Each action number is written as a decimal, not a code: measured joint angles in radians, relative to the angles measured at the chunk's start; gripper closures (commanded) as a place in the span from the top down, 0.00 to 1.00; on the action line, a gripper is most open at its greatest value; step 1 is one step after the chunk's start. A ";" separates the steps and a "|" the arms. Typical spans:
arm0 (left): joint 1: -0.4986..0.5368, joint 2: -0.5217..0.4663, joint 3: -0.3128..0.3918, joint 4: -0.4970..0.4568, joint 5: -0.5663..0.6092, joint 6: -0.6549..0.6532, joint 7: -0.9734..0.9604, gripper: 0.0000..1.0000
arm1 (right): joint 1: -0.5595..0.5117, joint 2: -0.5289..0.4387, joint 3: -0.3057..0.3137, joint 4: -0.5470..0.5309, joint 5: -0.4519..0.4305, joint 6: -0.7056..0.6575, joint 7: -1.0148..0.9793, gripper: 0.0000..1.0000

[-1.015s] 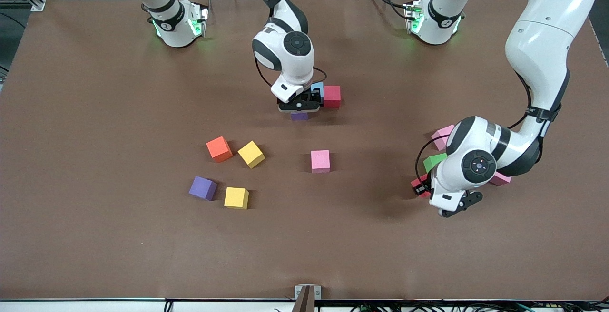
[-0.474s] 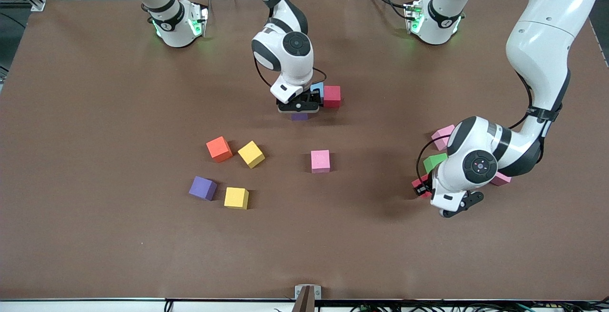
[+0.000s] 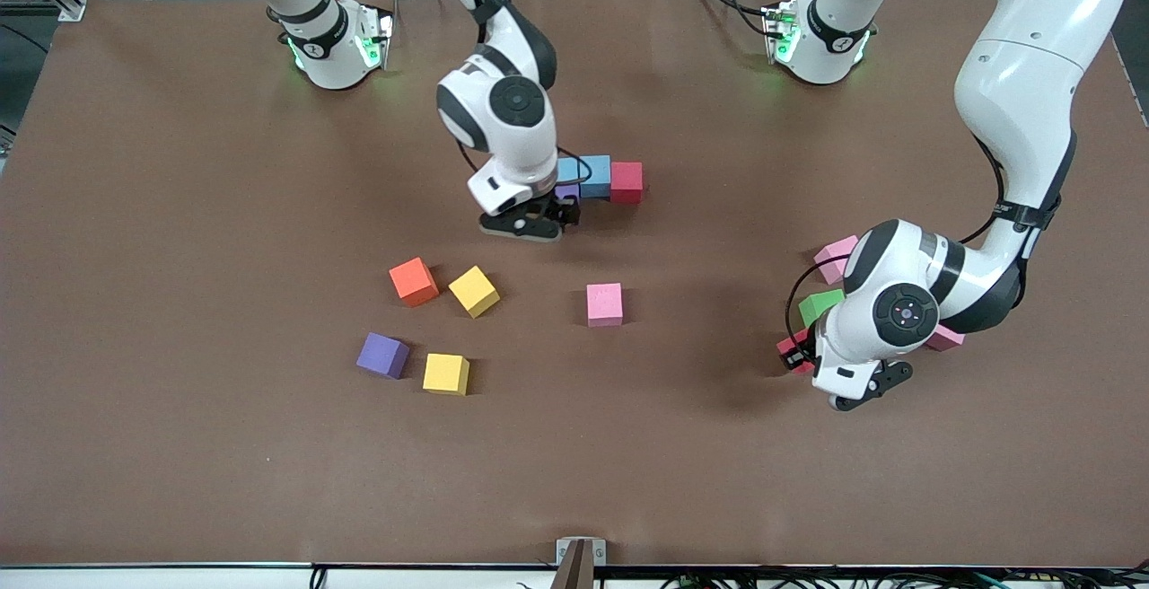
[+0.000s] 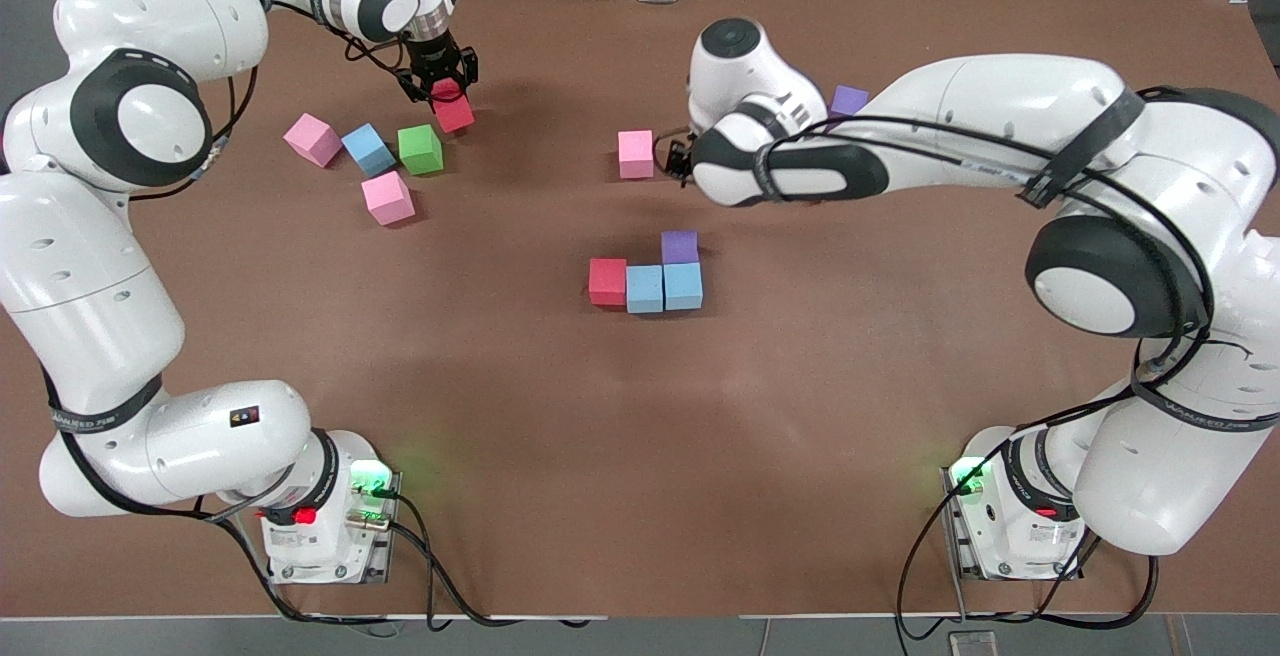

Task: Arrange 11 blocks into digit 3
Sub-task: 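Open the right gripper and move it toward the second purple cube, then lower the right gripper and grasp the second purple cube, then lift and carry the purple cube with the right gripper to the row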

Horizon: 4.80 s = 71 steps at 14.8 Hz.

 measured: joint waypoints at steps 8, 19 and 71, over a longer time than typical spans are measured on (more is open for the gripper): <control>-0.001 0.000 -0.001 0.002 0.000 0.000 0.000 0.39 | -0.171 -0.001 -0.011 -0.016 -0.008 -0.017 -0.002 1.00; -0.001 0.000 -0.002 0.002 0.000 0.000 0.000 0.38 | -0.406 0.055 -0.013 -0.024 -0.011 0.124 -0.268 1.00; -0.002 0.000 -0.001 -0.001 0.000 0.000 -0.001 0.39 | -0.510 0.237 -0.007 0.176 0.044 0.095 -0.499 0.26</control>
